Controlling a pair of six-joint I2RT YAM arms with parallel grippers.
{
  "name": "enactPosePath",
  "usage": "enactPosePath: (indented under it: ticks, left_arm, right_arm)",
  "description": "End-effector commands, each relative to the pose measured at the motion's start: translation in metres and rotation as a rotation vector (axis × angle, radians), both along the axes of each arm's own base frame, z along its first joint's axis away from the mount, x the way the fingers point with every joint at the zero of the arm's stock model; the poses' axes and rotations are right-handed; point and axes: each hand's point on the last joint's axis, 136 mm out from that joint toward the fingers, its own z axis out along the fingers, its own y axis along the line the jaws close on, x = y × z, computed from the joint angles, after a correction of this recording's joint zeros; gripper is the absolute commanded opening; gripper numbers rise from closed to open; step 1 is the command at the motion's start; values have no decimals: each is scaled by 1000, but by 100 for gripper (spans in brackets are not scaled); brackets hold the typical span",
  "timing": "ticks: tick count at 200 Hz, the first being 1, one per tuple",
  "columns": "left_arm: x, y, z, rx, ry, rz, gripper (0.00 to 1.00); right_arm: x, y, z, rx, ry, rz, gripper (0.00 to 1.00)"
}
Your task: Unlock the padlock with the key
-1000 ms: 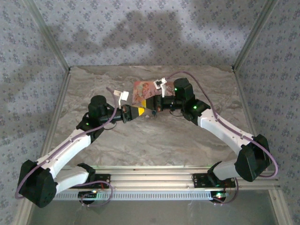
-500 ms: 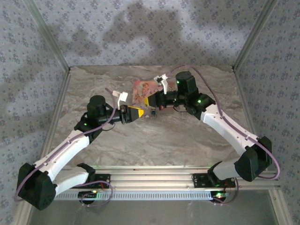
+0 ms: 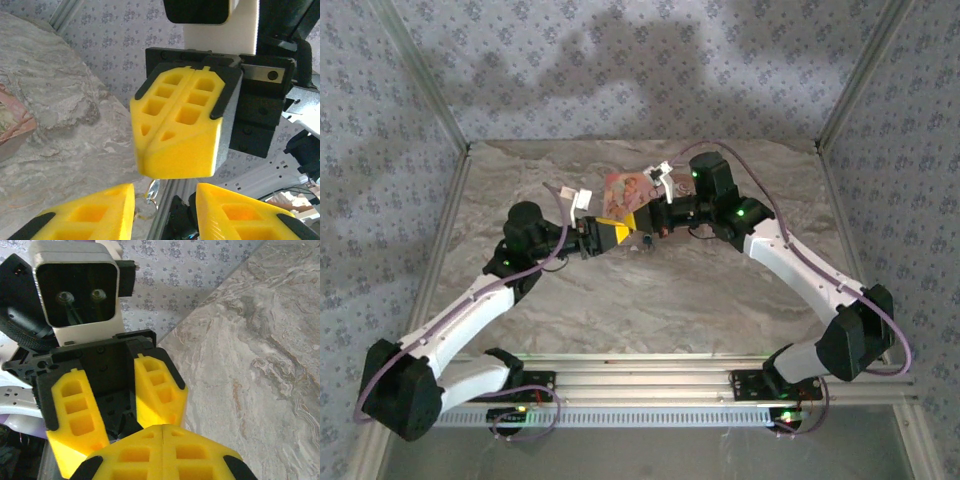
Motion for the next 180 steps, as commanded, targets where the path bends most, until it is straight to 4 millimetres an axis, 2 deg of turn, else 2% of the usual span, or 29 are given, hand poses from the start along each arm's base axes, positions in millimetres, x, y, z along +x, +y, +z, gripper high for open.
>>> enactPosePath:
  ticks: [1,82,121,153,180]
  left_arm:
    - [-2,-1,8,-39,-28,-24,37]
    - [-3,-6,7,-71,-19,-47,31]
    - [-4,-6,6,-68,-19,-49,21]
    - [-4,-6,5,-65,-23,-50,0]
    - [-3,-3,3,-51,-31,-30,0]
  right_arm:
    - [-5,0,12,28,-27,24,0]
    - [-2,-1,19,61,-36,-1,0]
    - [-2,-1,19,63,-39,-9,0]
    - [-2,0,19,65,-36,-7,0]
    - [0,-1,18,62,-29,-26,0]
